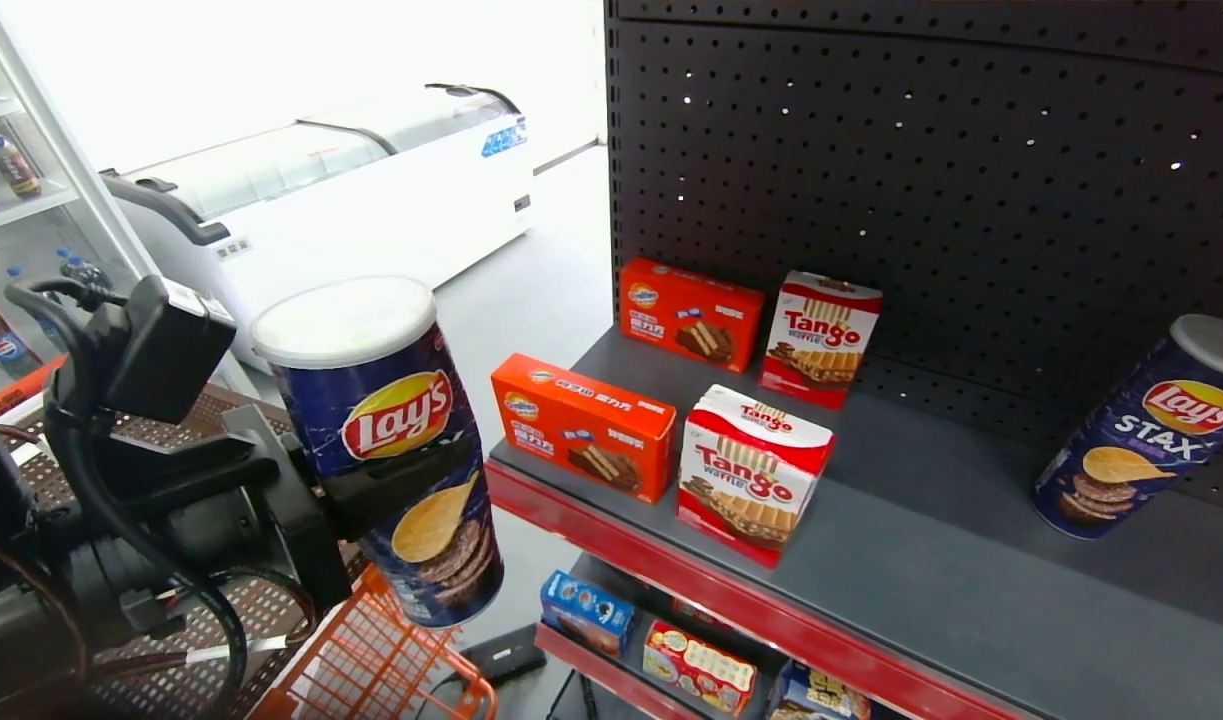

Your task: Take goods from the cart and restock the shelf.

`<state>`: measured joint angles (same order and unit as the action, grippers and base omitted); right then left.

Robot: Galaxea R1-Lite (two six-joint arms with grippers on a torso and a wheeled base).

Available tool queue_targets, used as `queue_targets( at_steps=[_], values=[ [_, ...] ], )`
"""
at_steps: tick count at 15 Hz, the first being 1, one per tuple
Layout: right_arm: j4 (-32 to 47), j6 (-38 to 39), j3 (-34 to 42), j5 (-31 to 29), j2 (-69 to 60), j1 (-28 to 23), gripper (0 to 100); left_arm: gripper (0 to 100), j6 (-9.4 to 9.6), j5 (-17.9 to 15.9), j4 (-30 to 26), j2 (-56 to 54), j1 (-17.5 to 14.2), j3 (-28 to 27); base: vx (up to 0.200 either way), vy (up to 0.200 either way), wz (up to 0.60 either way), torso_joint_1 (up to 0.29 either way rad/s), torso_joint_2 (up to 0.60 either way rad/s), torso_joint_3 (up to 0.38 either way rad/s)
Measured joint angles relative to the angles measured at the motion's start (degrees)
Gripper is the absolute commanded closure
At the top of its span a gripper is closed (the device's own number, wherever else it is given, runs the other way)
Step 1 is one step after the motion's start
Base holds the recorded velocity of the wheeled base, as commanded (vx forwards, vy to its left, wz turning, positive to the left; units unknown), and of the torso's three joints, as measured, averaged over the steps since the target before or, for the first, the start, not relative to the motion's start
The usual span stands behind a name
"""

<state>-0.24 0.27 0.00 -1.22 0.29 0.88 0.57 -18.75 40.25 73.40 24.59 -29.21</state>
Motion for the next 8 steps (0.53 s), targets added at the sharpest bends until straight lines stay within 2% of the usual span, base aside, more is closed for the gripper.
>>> queue_targets(
  at_steps=[3,6,8],
  values=[
    [0.0,0.0,0.0,0.0,0.0,0.0,0,100,0.33,-0.5,0.3,-0.1,0.2,-0.5,0.0,0.0,0.0,0.0,0.0,0.0],
    [0.0,-0.1,0.0,0.3,0.0,0.0,0,100,0.44,-4.0,0.1,-0.2,1.6,-0.3,0.0,0.0,0.0,0.0,0.0,0.0],
    [0.0,0.0,0.0,0.3,0.0,0.0,0,100,0.4,-5.1,0.1,-0.7,2.7,-0.2,0.0,0.0,0.0,0.0,0.0,0.0]
  ],
)
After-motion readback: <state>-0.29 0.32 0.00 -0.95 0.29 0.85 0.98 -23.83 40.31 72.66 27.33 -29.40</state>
